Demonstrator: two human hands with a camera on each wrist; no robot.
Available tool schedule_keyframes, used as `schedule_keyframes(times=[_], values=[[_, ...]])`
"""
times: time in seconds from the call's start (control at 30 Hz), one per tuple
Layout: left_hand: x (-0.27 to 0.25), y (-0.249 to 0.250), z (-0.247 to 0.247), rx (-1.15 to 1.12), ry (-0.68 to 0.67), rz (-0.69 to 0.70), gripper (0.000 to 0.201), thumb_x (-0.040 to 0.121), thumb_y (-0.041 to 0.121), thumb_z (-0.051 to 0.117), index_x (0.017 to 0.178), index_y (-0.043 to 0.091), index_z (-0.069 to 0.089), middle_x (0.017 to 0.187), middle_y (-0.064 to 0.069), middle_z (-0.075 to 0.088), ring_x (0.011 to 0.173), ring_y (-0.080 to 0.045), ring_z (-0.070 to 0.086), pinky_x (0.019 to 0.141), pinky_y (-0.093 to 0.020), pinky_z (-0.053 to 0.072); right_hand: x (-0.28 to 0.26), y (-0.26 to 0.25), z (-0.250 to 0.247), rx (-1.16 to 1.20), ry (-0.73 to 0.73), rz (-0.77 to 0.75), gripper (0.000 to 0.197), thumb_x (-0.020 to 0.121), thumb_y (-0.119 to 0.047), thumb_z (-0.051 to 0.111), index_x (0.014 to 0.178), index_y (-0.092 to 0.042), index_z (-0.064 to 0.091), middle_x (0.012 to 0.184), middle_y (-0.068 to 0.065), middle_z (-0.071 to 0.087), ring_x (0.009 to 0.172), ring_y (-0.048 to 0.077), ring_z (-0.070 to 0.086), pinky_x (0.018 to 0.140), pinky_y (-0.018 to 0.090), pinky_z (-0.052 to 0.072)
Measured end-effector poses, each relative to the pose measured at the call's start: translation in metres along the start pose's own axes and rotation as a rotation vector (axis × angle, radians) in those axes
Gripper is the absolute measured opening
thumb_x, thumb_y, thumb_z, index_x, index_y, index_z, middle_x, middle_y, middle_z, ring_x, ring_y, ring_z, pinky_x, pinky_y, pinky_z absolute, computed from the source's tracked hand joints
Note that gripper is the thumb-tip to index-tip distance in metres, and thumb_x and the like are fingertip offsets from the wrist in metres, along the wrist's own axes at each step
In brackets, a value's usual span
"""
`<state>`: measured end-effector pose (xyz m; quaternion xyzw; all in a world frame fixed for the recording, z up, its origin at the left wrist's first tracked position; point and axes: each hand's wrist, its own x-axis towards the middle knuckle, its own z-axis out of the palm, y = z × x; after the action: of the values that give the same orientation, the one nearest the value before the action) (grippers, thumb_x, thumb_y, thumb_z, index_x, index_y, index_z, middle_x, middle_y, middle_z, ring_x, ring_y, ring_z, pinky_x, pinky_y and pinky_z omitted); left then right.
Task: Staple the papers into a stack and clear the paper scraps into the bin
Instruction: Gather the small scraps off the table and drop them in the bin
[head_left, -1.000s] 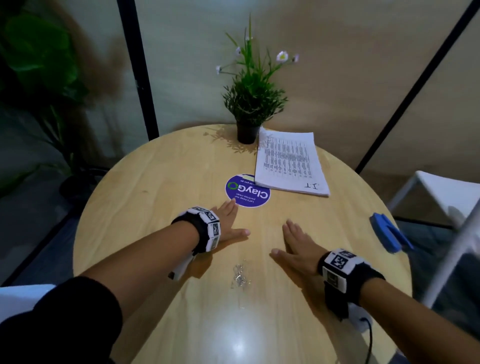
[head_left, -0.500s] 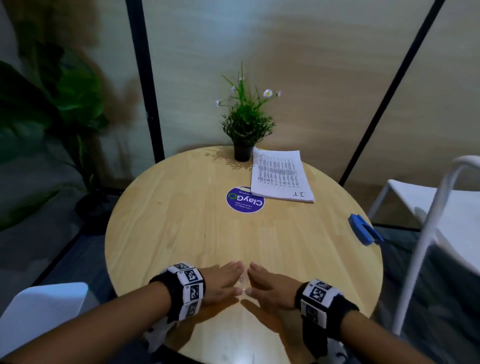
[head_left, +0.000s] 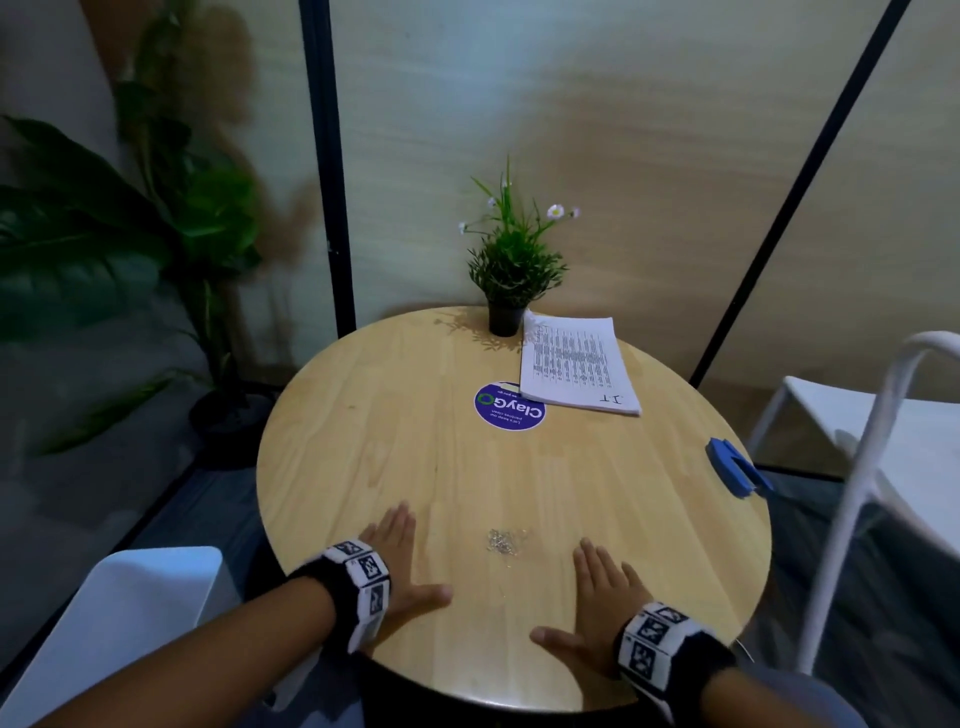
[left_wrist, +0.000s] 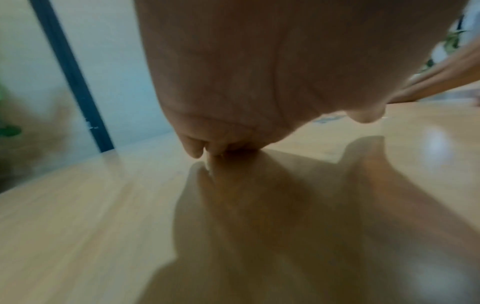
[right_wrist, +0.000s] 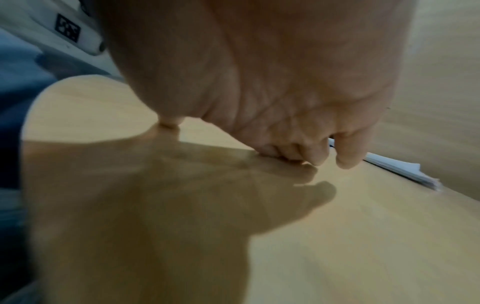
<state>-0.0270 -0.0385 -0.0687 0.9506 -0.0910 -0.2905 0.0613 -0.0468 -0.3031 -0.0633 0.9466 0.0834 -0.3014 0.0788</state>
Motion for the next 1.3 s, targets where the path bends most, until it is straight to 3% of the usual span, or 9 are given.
schedule_keyframes(times=[0.13, 0.27, 0.4, 0.5, 0.67, 0.83, 0.93, 1.07, 1.3], values=[[0.014, 0.026, 0.010, 0.064, 0.027, 0.115, 0.155, 0.027, 0.099, -0.006, 0.148, 0.003, -0.013, 0.157, -0.012, -0.020, 0.148, -0.023, -0.014, 0.120, -0.040, -0.001, 0.019, -0.038, -0.004, 0.033, 0.046, -0.035, 0.127, 0.059, -0.093, 0.017, 0.144, -0.007, -0.022, 0.154, 0.006, -0.027, 0.146, 0.023, -0.017, 0.118, 0.043, -0.005], [0.014, 0.048, 0.003, 0.130, 0.043, 0.112, 0.102, 0.083, 0.075, 0.025, 0.149, 0.005, -0.011, 0.159, -0.010, -0.016, 0.148, -0.021, -0.010, 0.121, -0.041, 0.000, 0.026, -0.054, -0.020, 0.024, 0.049, -0.074, 0.097, 0.087, -0.067, 0.030, 0.146, -0.005, -0.016, 0.157, 0.009, -0.021, 0.147, 0.024, -0.011, 0.119, 0.042, 0.001], [0.003, 0.027, -0.025, 0.111, 0.169, 0.096, 0.071, 0.094, 0.052, 0.034, 0.144, 0.003, 0.029, 0.155, -0.017, 0.020, 0.145, -0.028, 0.021, 0.118, -0.039, 0.021, 0.012, -0.035, -0.033, 0.219, 0.076, -0.120, 0.111, 0.071, -0.081, 0.016, 0.148, -0.004, -0.008, 0.158, 0.011, -0.014, 0.148, 0.023, -0.005, 0.119, 0.039, 0.007], [-0.015, -0.007, -0.038, 0.123, 0.259, 0.176, 0.036, 0.095, 0.031, 0.039, 0.111, 0.008, 0.061, 0.121, -0.010, 0.056, 0.111, -0.027, 0.055, 0.092, -0.035, 0.045, -0.013, -0.016, -0.031, 0.169, 0.063, -0.276, 0.123, 0.050, -0.082, 0.002, 0.149, -0.010, -0.006, 0.158, 0.004, -0.015, 0.147, 0.018, -0.006, 0.119, 0.034, 0.003], [-0.037, -0.048, -0.016, 0.379, 0.027, 0.441, 0.069, 0.094, 0.058, 0.028, 0.143, 0.010, 0.034, 0.150, -0.008, 0.033, 0.135, -0.024, 0.038, 0.111, -0.038, 0.033, -0.032, -0.005, 0.008, -0.225, 0.131, -0.500, 0.084, 0.084, -0.072, -0.001, 0.149, -0.019, -0.001, 0.160, 0.001, 0.001, 0.147, 0.018, 0.011, 0.114, 0.037, 0.025], [-0.047, -0.044, 0.006, 0.471, -0.157, 0.508, 0.084, 0.088, 0.067, 0.011, 0.148, 0.014, -0.015, 0.152, 0.002, -0.025, 0.147, -0.014, -0.010, 0.120, -0.041, -0.001, -0.008, -0.015, 0.037, -0.335, 0.143, -0.556, 0.079, 0.090, -0.066, 0.006, 0.148, -0.014, -0.001, 0.158, 0.004, -0.013, 0.146, 0.026, -0.012, 0.113, 0.043, -0.004], [-0.037, -0.028, 0.008, 0.470, -0.136, 0.512, 0.100, 0.071, 0.074, -0.004, 0.148, 0.011, -0.013, 0.157, -0.005, -0.019, 0.149, -0.018, -0.007, 0.120, -0.043, 0.000, -0.003, -0.026, 0.019, -0.236, 0.252, -0.549, 0.089, 0.085, -0.075, 0.012, 0.147, -0.013, -0.003, 0.154, -0.004, 0.029, 0.138, 0.018, 0.035, 0.106, 0.043, 0.039], [-0.016, 0.004, 0.007, 0.427, -0.102, 0.491, 0.111, 0.063, 0.078, -0.004, 0.149, 0.009, -0.008, 0.159, -0.008, -0.015, 0.149, -0.020, -0.006, 0.119, -0.044, 0.001, 0.009, -0.025, -0.003, -0.172, 0.091, -0.570, 0.096, 0.077, -0.079, 0.011, 0.149, -0.019, -0.010, 0.159, -0.006, -0.012, 0.137, 0.014, -0.023, 0.118, 0.052, 0.000], [0.007, 0.048, -0.008, 0.436, 0.040, 0.448, 0.083, 0.092, 0.061, 0.023, 0.150, 0.008, -0.005, 0.160, -0.007, -0.013, 0.149, -0.019, -0.008, 0.120, -0.043, 0.002, -0.005, -0.016, -0.028, -0.140, 0.101, -0.496, 0.109, 0.058, -0.077, -0.007, 0.150, -0.017, -0.009, 0.159, -0.004, -0.013, 0.146, 0.017, -0.015, 0.118, 0.044, -0.004]])
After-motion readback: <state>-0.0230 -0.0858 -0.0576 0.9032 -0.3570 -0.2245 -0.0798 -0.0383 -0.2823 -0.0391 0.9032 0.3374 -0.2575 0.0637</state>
